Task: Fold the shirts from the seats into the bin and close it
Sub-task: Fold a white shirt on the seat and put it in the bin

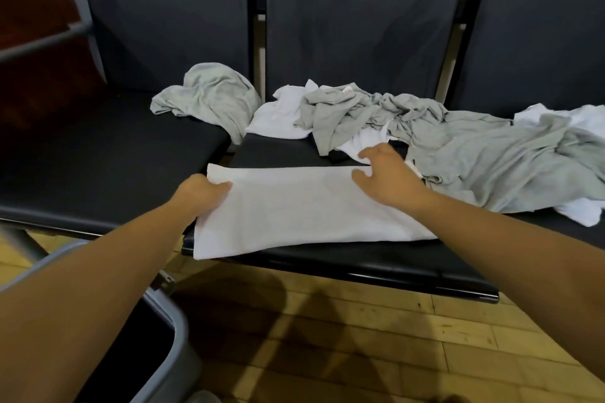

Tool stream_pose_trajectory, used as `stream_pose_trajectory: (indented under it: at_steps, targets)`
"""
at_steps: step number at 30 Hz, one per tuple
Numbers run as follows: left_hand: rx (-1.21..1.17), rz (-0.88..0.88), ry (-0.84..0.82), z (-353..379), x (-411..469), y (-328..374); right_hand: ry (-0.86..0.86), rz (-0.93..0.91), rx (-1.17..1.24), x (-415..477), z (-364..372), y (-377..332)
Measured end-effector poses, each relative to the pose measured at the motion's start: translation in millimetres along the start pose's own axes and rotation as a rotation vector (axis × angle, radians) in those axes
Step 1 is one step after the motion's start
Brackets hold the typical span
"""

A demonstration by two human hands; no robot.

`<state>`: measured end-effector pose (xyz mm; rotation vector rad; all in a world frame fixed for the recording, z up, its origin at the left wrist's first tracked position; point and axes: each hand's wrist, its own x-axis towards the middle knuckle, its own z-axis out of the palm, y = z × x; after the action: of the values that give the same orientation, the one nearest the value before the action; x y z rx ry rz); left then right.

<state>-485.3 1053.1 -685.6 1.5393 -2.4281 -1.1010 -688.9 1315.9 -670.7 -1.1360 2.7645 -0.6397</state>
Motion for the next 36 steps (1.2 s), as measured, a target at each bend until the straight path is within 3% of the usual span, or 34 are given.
stream_pose_trajectory:
  at_steps: [4,9,13,20,24,29,36]
  targets:
    - [-0.005,0.03,-0.015,-0.9,-17.8,-3.5,-0.202,-0.01,-0.019,-25.4,16.6,-18.9]
    - [0.143,0.113,0.064,-8.2,-39.0,-5.5,-0.199,0.02,-0.1,-47.6,27.2,-19.7]
    - [0.015,0.062,0.062,-11.3,-46.8,-1.9,-0.247,-0.02,-0.221,-61.6,41.7,-17.0]
    - [-0.36,-0.137,-0.11,-30.4,-46.7,-10.7,-0.277,-0.036,-0.284,-62.2,47.9,-18.5]
    - [-0.367,-0.041,-0.113,-36.0,-50.8,-7.5,-0.273,-0.038,-0.298,-58.5,52.1,-23.1]
    - [0.026,0.212,0.056,-58.8,-57.1,-1.5,-0.259,-0.049,-0.297,-57.7,65.3,-50.7]
    - [-0.076,0.37,0.07,-67.5,-74.6,44.7,-0.365,-0.04,0.086,-54.1,66.9,-100.8]
